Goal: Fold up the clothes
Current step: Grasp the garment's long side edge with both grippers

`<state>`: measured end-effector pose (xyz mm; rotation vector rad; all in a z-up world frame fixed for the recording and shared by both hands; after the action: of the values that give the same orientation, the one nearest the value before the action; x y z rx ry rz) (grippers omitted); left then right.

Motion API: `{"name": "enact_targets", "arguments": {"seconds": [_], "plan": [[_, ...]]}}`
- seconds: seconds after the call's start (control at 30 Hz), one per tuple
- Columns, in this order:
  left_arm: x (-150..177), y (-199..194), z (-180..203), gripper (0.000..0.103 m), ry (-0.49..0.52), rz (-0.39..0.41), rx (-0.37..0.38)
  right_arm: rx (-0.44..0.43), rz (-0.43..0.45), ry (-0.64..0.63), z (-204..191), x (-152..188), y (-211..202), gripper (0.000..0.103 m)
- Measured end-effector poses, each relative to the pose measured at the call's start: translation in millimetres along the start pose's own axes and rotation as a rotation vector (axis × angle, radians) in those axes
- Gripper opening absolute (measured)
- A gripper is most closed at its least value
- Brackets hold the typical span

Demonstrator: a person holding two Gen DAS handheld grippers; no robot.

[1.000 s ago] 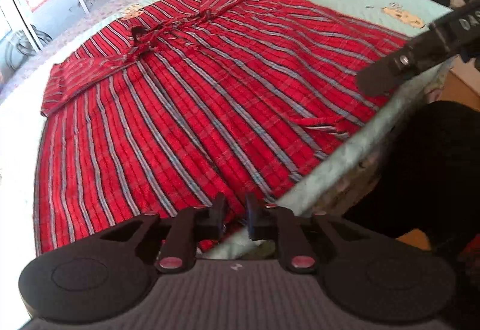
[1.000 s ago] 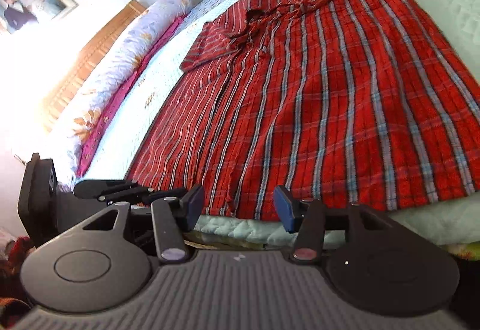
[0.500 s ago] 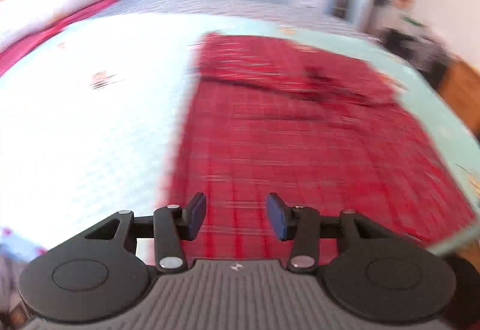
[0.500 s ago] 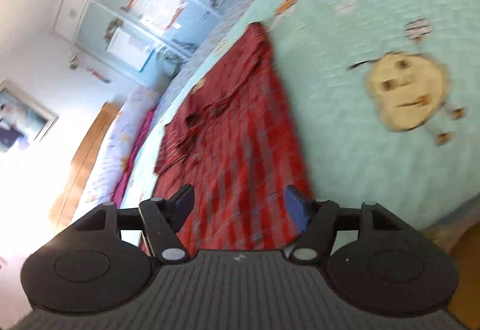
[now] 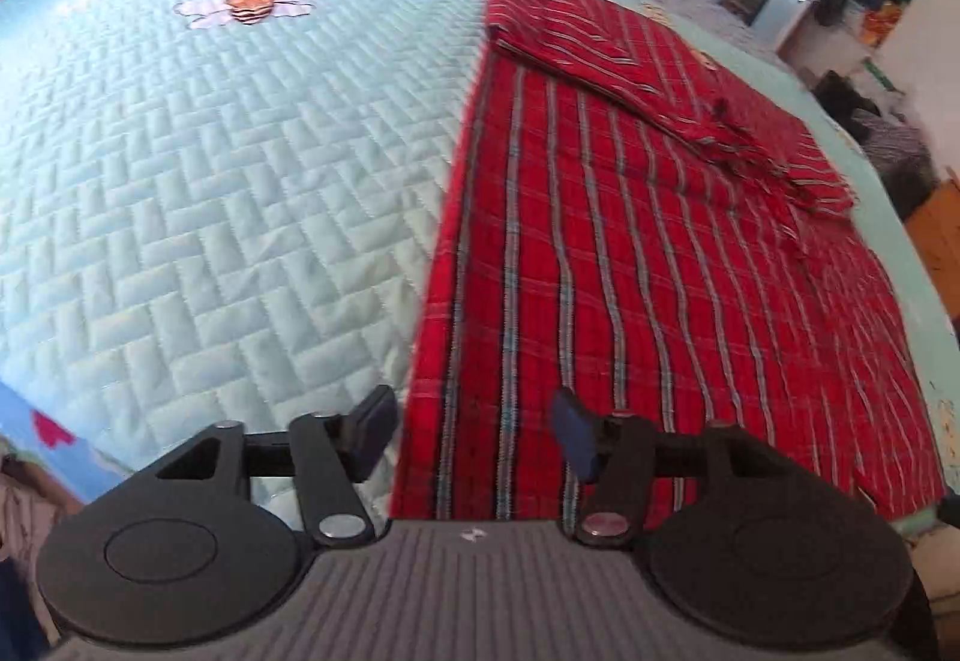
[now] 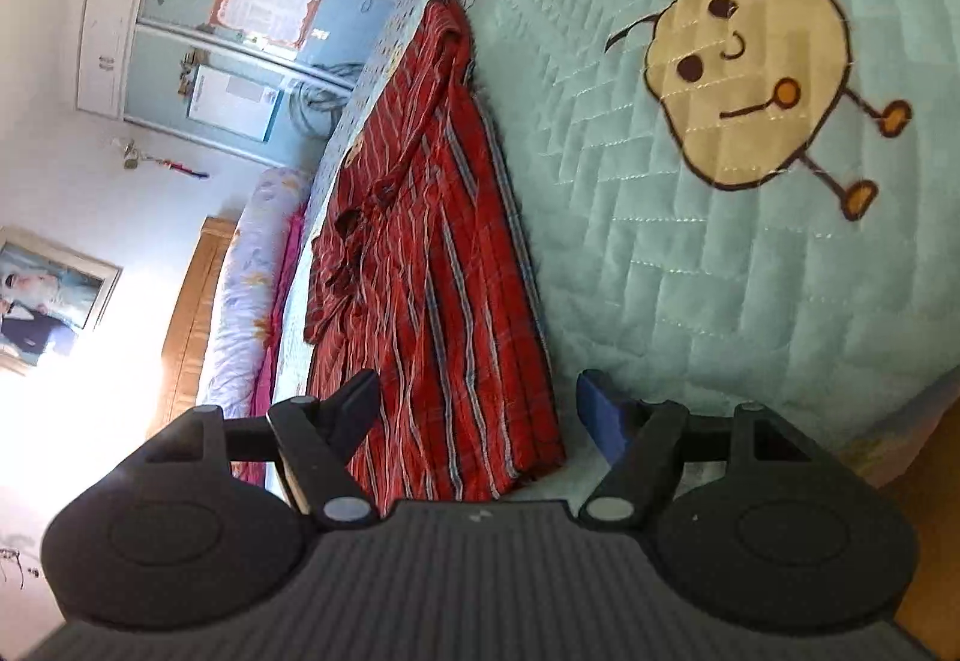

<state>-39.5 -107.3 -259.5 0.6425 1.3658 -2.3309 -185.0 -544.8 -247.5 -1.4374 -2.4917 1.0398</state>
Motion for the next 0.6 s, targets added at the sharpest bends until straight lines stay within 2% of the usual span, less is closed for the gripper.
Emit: {"name": "enact_targets", "arguments": {"seconds": [0.17, 0.4, 0.53, 0.57, 0.6], "plan": [[-2, 5, -4, 0.065, -0.02, -0.018, 0.061, -0.057, -0.067, -0.017, -11, 4, 8, 0.074], [-2, 7, -5, 0.067, -0.036, -0.05, 0.128, -0.07, -0.113, -0.033, -14, 6, 9, 0.075], [7, 6, 7, 0.066, 0.018, -0.11, 0.199, -0.084, -0.12, -0.034, -13, 6, 7, 0.075], [8, 7, 9, 0.064, 0.032, -0.122, 0.202, -0.088, -0.124, -0.038, -13, 5, 7, 0.074], [9, 7, 10, 0.058, 0.045, -0.133, 0.205, -0.091, -0.129, -0.046, -13, 6, 6, 0.073]]}}
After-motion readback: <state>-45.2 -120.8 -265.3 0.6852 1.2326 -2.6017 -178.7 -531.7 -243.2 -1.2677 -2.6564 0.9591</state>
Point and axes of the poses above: each gripper's, at about its wrist camera, not at the fingertips, and y roughly the way its jaws point, z to its right, x to its underside, the point moved 10 cm from there along y, roughly the way its jaws point, and after that the axes turned 11 degrees about x, right-handed, at the moved point
